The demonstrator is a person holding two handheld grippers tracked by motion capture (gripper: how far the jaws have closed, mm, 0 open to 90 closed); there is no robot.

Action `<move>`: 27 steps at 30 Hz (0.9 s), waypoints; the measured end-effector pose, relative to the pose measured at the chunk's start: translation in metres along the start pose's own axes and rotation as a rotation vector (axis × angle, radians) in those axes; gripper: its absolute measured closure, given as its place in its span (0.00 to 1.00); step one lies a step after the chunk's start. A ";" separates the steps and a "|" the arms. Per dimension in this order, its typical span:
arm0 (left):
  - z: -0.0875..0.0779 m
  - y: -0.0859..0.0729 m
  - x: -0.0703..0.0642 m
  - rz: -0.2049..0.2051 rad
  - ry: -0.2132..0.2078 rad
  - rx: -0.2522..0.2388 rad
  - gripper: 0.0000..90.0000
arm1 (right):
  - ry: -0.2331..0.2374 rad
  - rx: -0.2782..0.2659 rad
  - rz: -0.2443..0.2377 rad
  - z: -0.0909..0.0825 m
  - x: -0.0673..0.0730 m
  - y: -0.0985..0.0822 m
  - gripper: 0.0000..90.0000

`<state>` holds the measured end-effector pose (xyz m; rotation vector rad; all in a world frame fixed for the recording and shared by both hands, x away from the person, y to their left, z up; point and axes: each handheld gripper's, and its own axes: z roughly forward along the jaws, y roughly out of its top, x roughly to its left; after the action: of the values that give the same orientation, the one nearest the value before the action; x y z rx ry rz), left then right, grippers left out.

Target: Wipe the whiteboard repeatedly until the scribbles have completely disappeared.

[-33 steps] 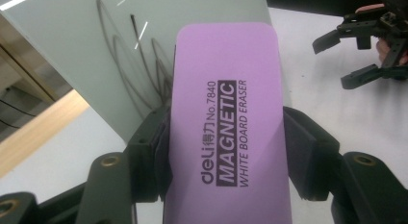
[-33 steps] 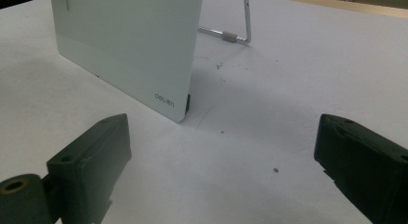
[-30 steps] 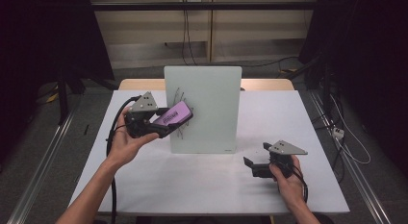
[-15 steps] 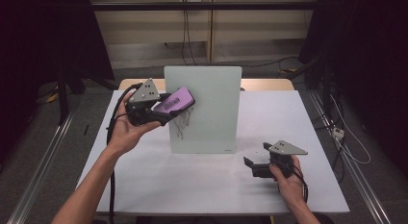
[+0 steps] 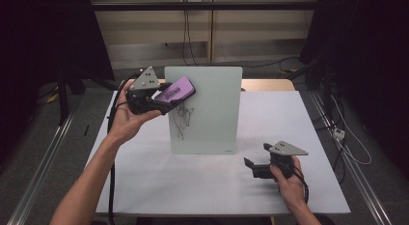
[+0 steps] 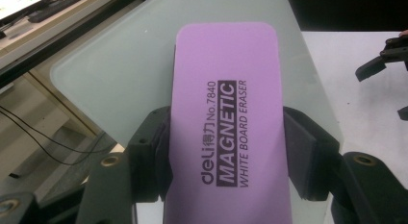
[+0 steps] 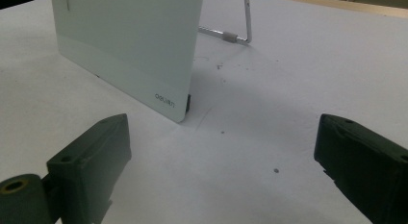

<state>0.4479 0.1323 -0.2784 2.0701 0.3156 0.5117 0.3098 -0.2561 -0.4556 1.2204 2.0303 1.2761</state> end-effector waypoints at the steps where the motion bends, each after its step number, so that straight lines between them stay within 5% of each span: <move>1: 0.001 0.000 0.001 0.004 -0.003 -0.001 0.45 | 0.000 0.001 0.003 0.000 0.000 0.000 0.06; 27: 0.013 -0.006 -0.006 0.057 0.004 0.069 0.46 | 0.002 0.000 0.003 0.000 0.000 0.000 0.06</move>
<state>0.4487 0.1232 -0.2908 2.1504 0.2804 0.5459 0.3093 -0.2558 -0.4555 1.2230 2.0310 1.2791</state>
